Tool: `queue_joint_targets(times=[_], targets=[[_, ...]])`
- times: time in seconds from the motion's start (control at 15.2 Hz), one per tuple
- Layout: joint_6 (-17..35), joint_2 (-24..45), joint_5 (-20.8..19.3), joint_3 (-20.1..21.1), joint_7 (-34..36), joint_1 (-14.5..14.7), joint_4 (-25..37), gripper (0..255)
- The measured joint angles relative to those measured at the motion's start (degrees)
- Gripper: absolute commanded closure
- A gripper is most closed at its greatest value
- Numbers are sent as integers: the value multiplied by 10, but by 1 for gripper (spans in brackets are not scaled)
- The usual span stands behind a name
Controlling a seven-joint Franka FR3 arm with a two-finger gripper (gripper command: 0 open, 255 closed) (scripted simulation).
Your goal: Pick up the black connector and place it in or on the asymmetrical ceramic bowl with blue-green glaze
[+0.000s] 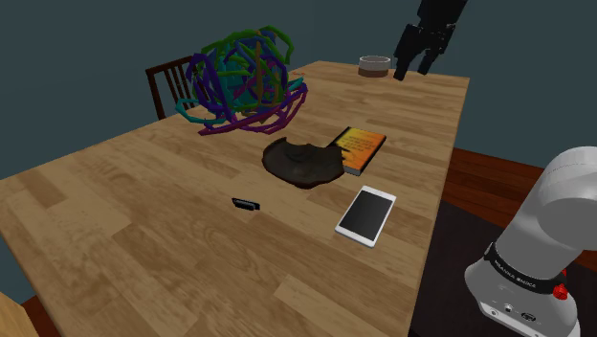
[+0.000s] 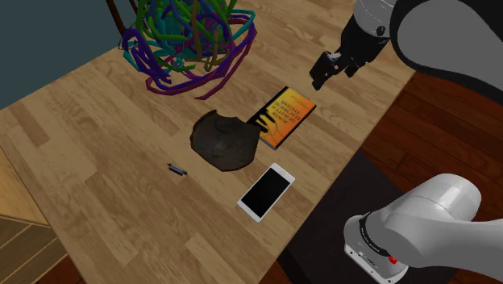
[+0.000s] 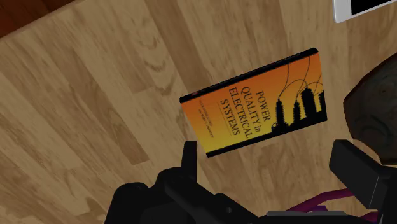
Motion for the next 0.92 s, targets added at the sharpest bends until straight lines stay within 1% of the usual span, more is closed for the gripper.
queue_joint_targets(times=[0.07,0.2,0.66,0.73,0.92], targets=[[0,0,0,0,0,0,0,0],[7,5,8,16,22,2,-6,0],[40,58,51,108,147,11,-1,0],[52,66,57,124,167,13,-8,0],[71,106,69,164,222,12,7,0]])
